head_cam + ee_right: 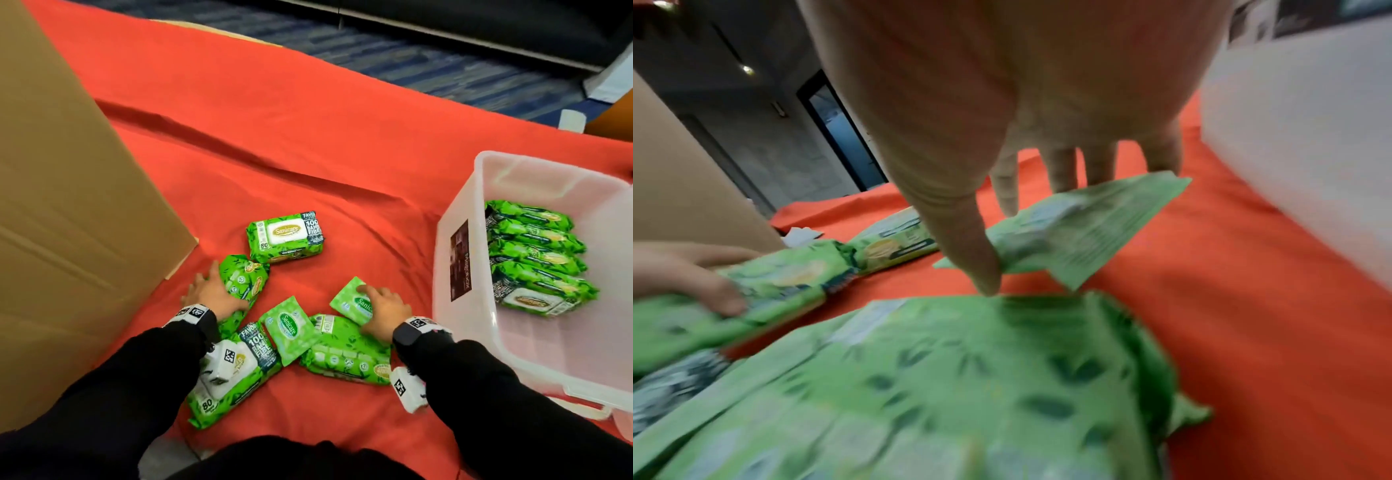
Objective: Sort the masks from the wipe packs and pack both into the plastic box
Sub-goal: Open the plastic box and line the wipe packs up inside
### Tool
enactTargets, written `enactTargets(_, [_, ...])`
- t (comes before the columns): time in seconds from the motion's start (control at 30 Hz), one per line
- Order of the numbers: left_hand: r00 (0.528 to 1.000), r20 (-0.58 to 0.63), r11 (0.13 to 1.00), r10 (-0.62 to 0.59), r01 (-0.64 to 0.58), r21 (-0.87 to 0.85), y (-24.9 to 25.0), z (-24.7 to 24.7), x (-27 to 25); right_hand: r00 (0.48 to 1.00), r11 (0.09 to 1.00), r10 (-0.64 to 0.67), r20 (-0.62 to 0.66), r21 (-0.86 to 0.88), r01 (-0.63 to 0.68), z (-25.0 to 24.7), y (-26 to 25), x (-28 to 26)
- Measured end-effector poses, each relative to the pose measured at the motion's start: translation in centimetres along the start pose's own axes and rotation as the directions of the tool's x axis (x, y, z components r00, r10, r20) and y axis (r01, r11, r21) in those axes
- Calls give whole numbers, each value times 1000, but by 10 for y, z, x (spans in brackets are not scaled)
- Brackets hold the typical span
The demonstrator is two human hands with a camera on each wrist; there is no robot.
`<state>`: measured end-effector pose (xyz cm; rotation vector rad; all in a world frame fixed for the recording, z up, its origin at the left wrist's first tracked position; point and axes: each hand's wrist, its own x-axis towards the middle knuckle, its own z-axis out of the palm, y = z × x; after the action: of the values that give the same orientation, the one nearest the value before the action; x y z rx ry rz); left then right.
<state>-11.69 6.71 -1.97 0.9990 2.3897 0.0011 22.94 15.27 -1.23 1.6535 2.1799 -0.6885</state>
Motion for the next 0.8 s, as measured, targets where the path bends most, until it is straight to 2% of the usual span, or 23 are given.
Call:
enactTargets(0.07, [999, 37, 968, 27, -16, -251, 11, -10, -5, 993, 997, 78, -84, -5, -79, -13, 10, 3])
enactTargets(0.13, [991, 104, 821, 86, -12, -571, 28, -22, -26, 986, 977, 41, -164, 213, -5, -21, 8, 1])
enactTargets(0.17, [977, 179, 707, 120, 42, -706, 36, -26, -39, 981, 915, 4, -194, 397, 74, -23, 2, -3])
enactTargets(0.2, [938, 305, 566, 165, 163, -808, 42, -26, -51, 982, 811, -23, -188, 572, 128, -27, -10, -8])
enactTargets(0.27, [767, 550, 300, 331, 467, -832, 53, -21, -78, 995, 587, -60, -74, 804, 95, -31, -42, -24])
enactTargets(0.3, [696, 587, 214, 414, 552, -806, 60, -17, -90, 997, 495, -80, 0, 868, 40, -29, -56, -31])
enactTargets(0.33, [659, 587, 154, 471, 594, -790, 66, -12, -100, 992, 405, -98, 74, 914, -28, -25, -69, -36])
enactTargets(0.37, [651, 573, 109, 498, 609, -786, 71, -6, -105, 982, 295, -118, 147, 950, -107, -21, -78, -39])
enactTargets(0.4, [664, 551, 88, 505, 595, -799, 76, -2, -109, 969, 140, -135, 208, 972, -189, -17, -83, -42])
enactTargets(0.43, [696, 522, 111, 493, 545, -831, 80, 1, -111, 955, -29, -156, 252, 965, -260, -15, -84, -44])
enactTargets(0.47, [745, 475, 172, 469, 450, -876, 80, 2, -107, 945, -163, -176, 276, 939, -304, -16, -84, -47])
enactTargets(0.5, [784, 417, 270, 460, 324, -907, 79, 0, -103, 946, -226, -170, 276, 923, -310, -19, -83, -49])
enactTargets(0.53, [815, 357, 401, 456, 170, -900, 74, -5, -98, 958, -227, -136, 253, 933, -278, -22, -80, -51])
enactTargets(0.57, [822, 315, 556, 474, -2, -831, 66, -10, -90, 975, -174, -74, 210, 960, -219, -24, -75, -51])
enactTargets(0.6, [822, 304, 713, 482, -166, -682, 57, -15, -83, 988, -102, -6, 155, 983, -155, -26, -70, -51])
enactTargets(0.63, [836, 292, 836, 464, -304, -458, 46, -17, -73, 994, -37, 42, 99, 995, -98, -26, -65, -51])
enactTargets(0.67, [854, 285, 897, 436, -389, -209, 35, -18, -65, 996, 13, 65, 58, 998, -59, -26, -59, -50])
enactTargets(0.73, [882, 319, 899, 346, -409, 156, 8, -8, -48, 996, 73, 83, 35, 997, -41, -24, -52, -49])
enactTargets(0.8, [865, 439, 886, 245, -383, 261, -13, 3, -39, 995, 82, 89, 42, 995, -49, -23, -46, -48])
